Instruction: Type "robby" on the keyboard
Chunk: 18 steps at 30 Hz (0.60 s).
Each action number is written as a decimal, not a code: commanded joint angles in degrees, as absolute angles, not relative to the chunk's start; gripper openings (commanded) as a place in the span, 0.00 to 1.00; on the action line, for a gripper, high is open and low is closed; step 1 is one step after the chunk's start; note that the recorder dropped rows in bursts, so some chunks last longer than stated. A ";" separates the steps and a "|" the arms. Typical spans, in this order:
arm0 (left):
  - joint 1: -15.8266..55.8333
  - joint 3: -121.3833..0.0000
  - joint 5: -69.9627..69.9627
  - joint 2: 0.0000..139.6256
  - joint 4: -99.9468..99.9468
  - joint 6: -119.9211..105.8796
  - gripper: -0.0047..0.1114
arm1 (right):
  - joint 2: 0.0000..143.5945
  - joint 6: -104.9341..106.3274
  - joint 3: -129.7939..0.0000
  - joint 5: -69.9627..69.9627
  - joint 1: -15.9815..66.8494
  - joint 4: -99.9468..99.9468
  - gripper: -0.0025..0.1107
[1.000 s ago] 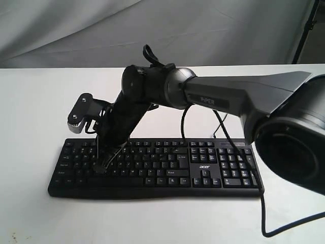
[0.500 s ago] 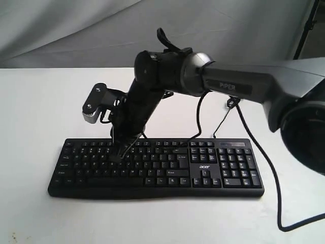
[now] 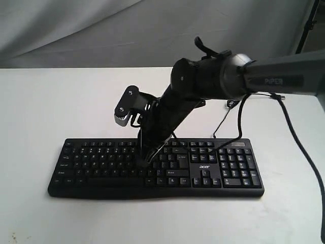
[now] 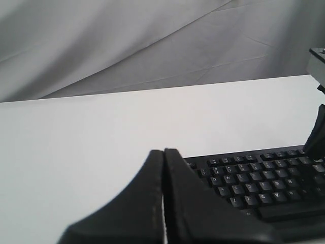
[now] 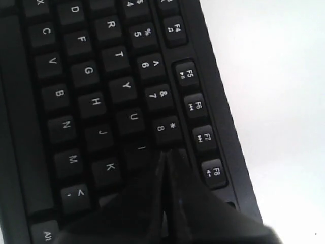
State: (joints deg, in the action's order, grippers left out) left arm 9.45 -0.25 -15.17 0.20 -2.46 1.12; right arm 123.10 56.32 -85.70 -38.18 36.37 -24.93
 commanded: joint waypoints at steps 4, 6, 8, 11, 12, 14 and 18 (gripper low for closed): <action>9.82 0.00 -14.86 0.00 -2.74 1.28 0.04 | 122.28 56.62 -85.38 -37.94 36.00 -26.13 0.02; 9.82 0.00 -14.86 0.00 -2.74 1.28 0.04 | 122.28 56.62 -84.96 -37.75 36.00 -26.13 0.02; 9.82 0.00 -14.86 0.00 -2.74 1.28 0.04 | 122.28 56.62 -84.96 -37.75 36.00 -26.13 0.02; 9.82 0.00 -14.86 0.00 -2.74 1.28 0.04 | 122.39 56.73 -84.97 -38.01 36.00 -26.18 0.02; 9.82 0.00 -14.86 0.00 -2.74 1.28 0.04 | 122.39 56.73 -84.97 -38.01 36.00 -26.18 0.02; 9.82 0.00 -14.86 0.00 -2.74 1.28 0.04 | 122.39 56.84 -84.77 -38.00 36.00 -26.05 0.02; 9.82 0.00 -14.86 0.00 -2.74 1.28 0.04 | 122.39 56.95 -84.77 -38.26 36.00 -26.05 0.02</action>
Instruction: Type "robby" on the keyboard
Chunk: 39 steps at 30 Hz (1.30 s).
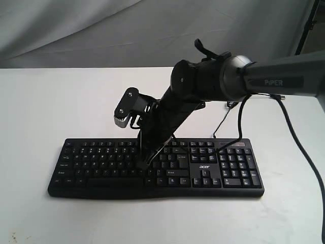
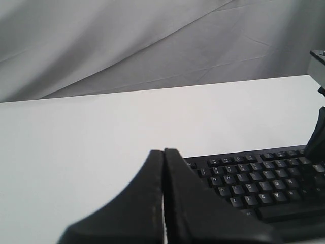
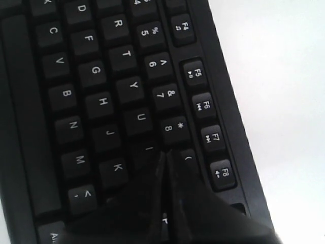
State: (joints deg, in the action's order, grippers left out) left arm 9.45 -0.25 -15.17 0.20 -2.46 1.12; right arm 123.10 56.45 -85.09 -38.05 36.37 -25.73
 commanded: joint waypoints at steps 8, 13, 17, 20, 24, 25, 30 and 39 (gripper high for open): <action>9.82 0.00 -14.86 0.00 -2.74 1.28 0.04 | 122.39 57.17 -84.77 -38.72 36.00 -25.66 0.02; 9.82 0.00 -14.86 0.00 -2.74 1.28 0.04 | 122.39 57.17 -84.77 -38.72 36.00 -25.44 0.02; 9.82 0.00 -14.86 0.00 -2.74 1.28 0.04 | 122.39 57.50 -84.77 -38.59 36.00 -25.44 0.02; 9.82 0.00 -14.86 0.00 -2.74 1.28 0.04 | 122.39 58.03 -84.77 -38.59 36.00 -25.44 0.02; 9.82 0.00 -14.86 0.00 -2.74 1.28 0.04 | 122.39 58.61 -84.35 -38.19 36.00 -25.44 0.02; 9.82 0.00 -14.86 0.00 -2.74 1.28 0.04 | 122.39 58.61 -84.35 -38.19 36.00 -25.44 0.02; 9.82 0.00 -14.86 0.00 -2.74 1.28 0.04 | 122.91 58.75 -84.35 -37.94 36.00 -25.44 0.02; 9.82 0.00 -14.86 0.00 -2.74 1.28 0.04 | 123.55 59.15 -84.45 -37.66 35.92 -25.70 0.02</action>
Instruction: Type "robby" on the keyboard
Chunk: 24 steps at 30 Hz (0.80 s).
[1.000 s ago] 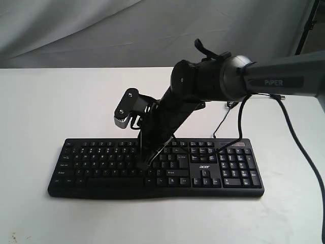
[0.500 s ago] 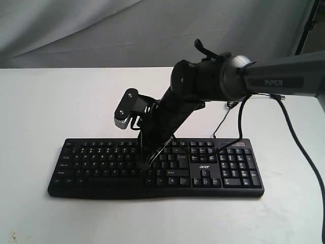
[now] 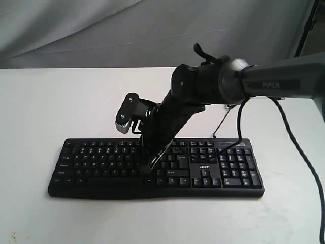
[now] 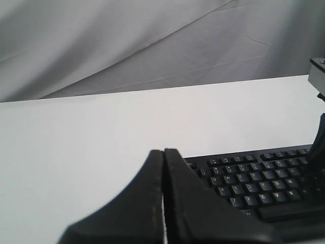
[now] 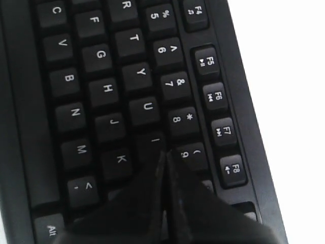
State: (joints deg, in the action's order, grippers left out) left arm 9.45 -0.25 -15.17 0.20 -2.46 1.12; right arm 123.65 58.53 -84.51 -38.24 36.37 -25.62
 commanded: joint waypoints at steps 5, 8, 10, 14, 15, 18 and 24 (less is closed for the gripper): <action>9.82 0.00 -14.86 0.00 -2.74 1.28 0.04 | 123.55 59.20 -84.45 -37.77 35.92 -25.70 0.02; 9.82 0.00 -14.86 0.00 -2.74 1.28 0.04 | 123.67 59.20 -84.45 -38.39 35.92 -25.70 0.02; 9.82 0.00 -14.86 0.00 -2.74 1.28 0.04 | 123.95 59.20 -84.45 -38.37 35.92 -25.89 0.02; 9.82 0.00 -14.86 0.00 -2.74 1.28 0.04 | 124.84 59.42 -84.45 -38.27 35.92 -26.01 0.02; 9.82 0.00 -14.86 0.00 -2.74 1.28 0.04 | 124.84 59.43 -84.45 -38.41 35.92 -26.01 0.02; 9.82 0.00 -14.86 0.00 -2.74 1.28 0.04 | 124.21 59.43 -84.45 -38.39 35.92 -26.11 0.02; 9.82 0.00 -14.86 0.00 -2.74 1.28 0.04 | 120.91 59.58 -84.45 -38.46 37.61 -29.67 0.02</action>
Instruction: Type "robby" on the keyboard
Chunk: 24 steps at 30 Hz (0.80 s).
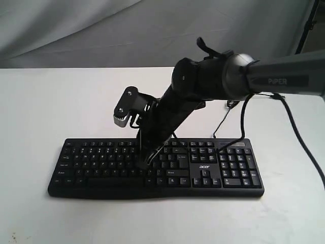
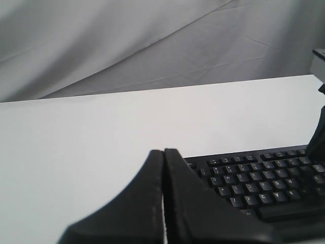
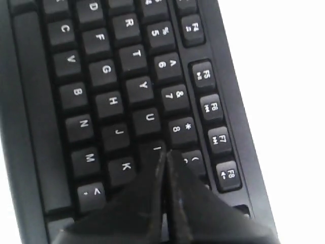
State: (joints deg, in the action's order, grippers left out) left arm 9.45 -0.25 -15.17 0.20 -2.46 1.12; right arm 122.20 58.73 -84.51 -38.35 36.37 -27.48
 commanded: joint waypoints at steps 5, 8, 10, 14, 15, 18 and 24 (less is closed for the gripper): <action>9.82 0.00 -14.86 0.00 -2.74 1.28 0.04 | 122.18 60.41 -85.26 -36.20 42.68 -31.32 0.02; 9.82 0.00 -14.86 0.00 -2.74 1.28 0.04 | 124.18 60.27 -87.88 -36.99 44.09 -32.33 0.02; 9.82 0.00 -14.86 0.00 -2.74 1.28 0.04 | 125.63 59.52 -89.54 -38.56 44.60 -32.37 0.02; 9.82 0.00 -14.86 0.00 -2.74 1.28 0.04 | 126.38 58.81 -90.14 -39.02 44.75 -31.62 0.02; 9.82 0.00 -14.86 0.00 -2.74 1.28 0.04 | 126.25 58.17 -90.14 -39.02 44.75 -30.77 0.02; 9.82 0.00 -14.86 0.00 -2.74 1.28 0.04 | 125.88 56.87 -90.14 -39.23 44.75 -29.41 0.02; 9.82 0.00 -14.86 0.00 -2.74 1.28 0.04 | 125.88 54.83 -90.14 -38.57 44.63 -27.12 0.02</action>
